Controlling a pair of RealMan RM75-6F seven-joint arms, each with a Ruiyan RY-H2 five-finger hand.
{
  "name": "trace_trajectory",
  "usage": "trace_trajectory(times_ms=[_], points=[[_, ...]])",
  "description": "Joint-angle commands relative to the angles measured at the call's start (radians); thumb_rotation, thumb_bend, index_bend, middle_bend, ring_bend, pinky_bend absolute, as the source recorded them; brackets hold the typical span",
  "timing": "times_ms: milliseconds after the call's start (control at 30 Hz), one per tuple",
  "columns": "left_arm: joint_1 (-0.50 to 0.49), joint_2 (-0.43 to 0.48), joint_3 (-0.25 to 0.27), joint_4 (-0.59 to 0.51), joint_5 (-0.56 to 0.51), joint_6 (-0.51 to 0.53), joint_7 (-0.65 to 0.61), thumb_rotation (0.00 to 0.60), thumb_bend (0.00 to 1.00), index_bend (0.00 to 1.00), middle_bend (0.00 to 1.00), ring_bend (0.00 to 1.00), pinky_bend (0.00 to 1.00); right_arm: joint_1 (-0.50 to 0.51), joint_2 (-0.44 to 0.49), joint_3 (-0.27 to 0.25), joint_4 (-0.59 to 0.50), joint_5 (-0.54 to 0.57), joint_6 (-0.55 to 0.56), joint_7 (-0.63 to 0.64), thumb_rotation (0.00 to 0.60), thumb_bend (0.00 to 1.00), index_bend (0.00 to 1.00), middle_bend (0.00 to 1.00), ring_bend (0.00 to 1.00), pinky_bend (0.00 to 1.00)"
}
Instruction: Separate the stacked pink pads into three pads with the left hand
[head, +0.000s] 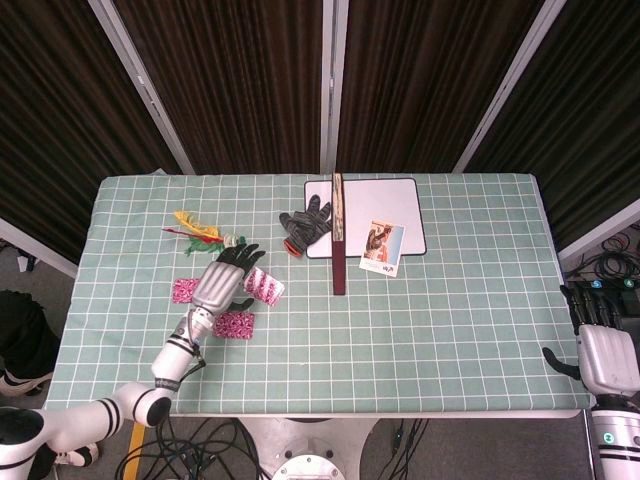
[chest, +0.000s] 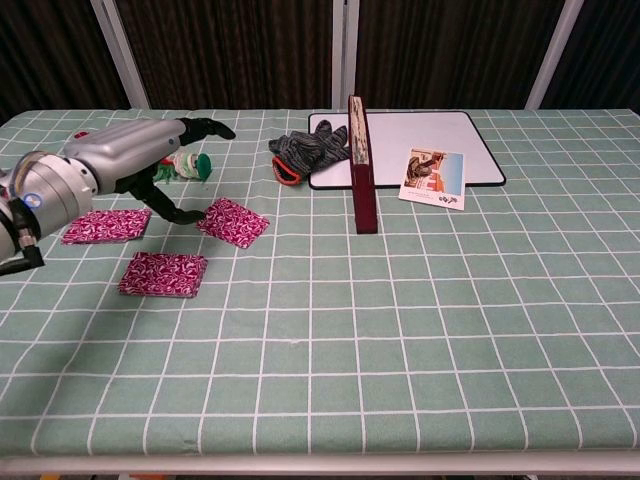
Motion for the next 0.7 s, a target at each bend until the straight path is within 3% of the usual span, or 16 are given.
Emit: trace_trajectory(times_ms=[33, 200, 400, 533, 700], points=[[0.047, 0.077, 0.017, -0.082, 0.000, 0.063, 0.055, 0.600, 0.22, 0.09, 0.07, 0.02, 0.12, 0.005, 0.000, 0.002, -0.002, -0.001, -0.004, -0.003, 0.600, 0.13, 0.00, 0.00, 0.00, 0.00], [0.150, 0.214, 0.037, -0.213, -0.032, 0.178, 0.110, 0.600, 0.21, 0.09, 0.09, 0.01, 0.11, 0.013, -0.002, 0.002, -0.004, -0.009, -0.013, -0.001, 0.600, 0.13, 0.00, 0.00, 0.00, 0.00], [0.282, 0.319, 0.105, -0.251, 0.015, 0.323, 0.061, 0.600, 0.19, 0.09, 0.10, 0.00, 0.11, 0.017, -0.012, -0.005, 0.012, -0.023, -0.024, 0.023, 0.600, 0.10, 0.00, 0.00, 0.00, 0.00], [0.365, 0.363, 0.168, -0.290, 0.050, 0.400, 0.069, 0.600, 0.17, 0.09, 0.10, 0.00, 0.11, 0.015, -0.016, -0.012, 0.014, -0.043, -0.017, 0.030, 0.600, 0.10, 0.00, 0.00, 0.00, 0.00], [0.479, 0.354, 0.231, -0.276, 0.102, 0.533, 0.080, 0.600, 0.17, 0.09, 0.10, 0.00, 0.11, 0.008, -0.024, -0.021, 0.024, -0.071, 0.002, 0.031, 0.600, 0.10, 0.00, 0.00, 0.00, 0.00]])
